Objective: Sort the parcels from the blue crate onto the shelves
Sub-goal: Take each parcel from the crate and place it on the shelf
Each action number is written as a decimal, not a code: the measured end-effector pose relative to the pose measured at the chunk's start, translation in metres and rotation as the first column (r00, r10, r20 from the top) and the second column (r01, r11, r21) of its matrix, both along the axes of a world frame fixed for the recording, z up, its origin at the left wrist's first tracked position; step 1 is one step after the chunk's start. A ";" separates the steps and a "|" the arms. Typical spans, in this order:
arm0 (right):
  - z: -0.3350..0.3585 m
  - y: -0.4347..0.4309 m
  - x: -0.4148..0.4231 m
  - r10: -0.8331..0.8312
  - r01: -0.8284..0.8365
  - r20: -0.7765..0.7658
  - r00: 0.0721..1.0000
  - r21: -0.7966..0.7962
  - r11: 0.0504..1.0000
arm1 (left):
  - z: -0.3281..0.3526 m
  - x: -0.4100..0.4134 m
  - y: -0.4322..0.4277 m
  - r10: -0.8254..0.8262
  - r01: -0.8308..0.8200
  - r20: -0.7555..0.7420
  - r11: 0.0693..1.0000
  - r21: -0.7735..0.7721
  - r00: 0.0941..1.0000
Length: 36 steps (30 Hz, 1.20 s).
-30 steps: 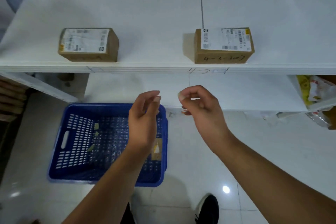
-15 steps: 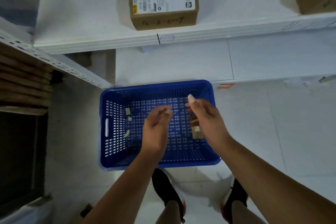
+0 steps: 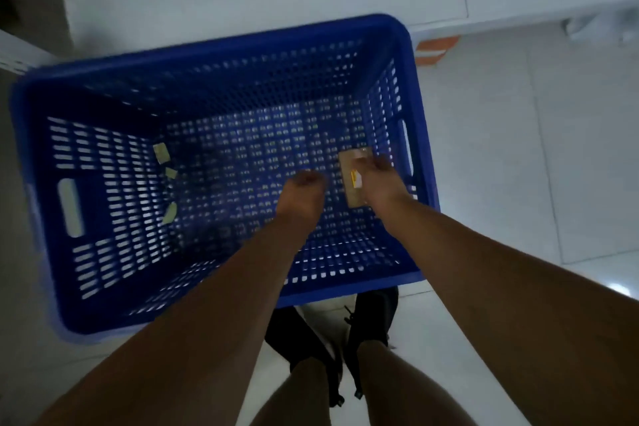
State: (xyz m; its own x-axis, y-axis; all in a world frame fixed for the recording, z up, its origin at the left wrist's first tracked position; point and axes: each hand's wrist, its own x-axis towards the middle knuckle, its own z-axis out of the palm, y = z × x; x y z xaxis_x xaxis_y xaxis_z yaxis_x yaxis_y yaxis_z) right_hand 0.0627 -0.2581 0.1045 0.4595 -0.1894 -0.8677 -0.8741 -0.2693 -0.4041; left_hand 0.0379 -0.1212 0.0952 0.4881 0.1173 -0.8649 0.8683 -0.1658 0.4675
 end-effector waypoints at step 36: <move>-0.113 0.054 -0.044 -0.218 0.253 -0.176 0.960 0.215 0.943 | -0.118 -0.036 0.050 -0.514 0.390 0.168 0.792 0.471 0.841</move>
State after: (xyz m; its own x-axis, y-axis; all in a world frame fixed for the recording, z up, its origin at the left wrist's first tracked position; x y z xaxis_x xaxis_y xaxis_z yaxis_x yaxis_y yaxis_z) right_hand 0.0182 -0.2045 -0.0089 0.2901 -0.0612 -0.9550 -0.9555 0.0378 -0.2927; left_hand 0.0015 -0.0710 -0.0226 0.7807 0.1277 -0.6117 0.4904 -0.7319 0.4731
